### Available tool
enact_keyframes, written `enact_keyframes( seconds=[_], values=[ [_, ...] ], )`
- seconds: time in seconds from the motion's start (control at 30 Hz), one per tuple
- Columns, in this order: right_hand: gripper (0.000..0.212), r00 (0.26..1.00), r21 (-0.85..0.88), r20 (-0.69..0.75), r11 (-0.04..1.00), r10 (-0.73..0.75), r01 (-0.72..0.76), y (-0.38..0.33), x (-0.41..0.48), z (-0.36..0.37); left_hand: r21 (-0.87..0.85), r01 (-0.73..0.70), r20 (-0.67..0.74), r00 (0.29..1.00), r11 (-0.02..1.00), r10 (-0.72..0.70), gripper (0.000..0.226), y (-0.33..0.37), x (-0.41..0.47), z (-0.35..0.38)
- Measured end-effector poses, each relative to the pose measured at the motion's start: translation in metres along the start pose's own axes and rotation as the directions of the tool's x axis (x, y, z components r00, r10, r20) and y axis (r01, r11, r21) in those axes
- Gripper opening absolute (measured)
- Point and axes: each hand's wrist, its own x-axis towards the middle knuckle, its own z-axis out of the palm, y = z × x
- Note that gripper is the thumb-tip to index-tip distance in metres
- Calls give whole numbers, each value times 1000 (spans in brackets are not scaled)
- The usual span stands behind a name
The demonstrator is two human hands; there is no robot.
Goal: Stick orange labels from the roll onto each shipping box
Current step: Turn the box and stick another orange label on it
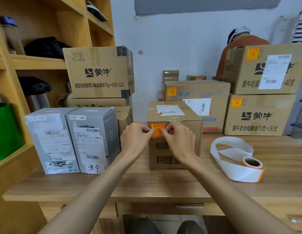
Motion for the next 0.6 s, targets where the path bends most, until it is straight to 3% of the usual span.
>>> enact_keyframes(
  seconds=[0.27,0.43,0.5,0.6],
  values=[
    [29,998,-121,-36,991,-57,52,0,1,2,146,-46,-6,999,988,47,26,3,3,0],
    [35,934,-277,-141,918,-330,282,12,10,-5,259,-68,29,998,963,62,42,-2,6,-6],
    [35,910,-310,-168,897,-378,315,17,18,-8,241,-56,16,998,969,53,41,-7,8,-10],
    [37,913,-282,-109,893,-393,351,22,28,-11,46,-129,38,991,991,127,34,-14,12,-15]
  ],
)
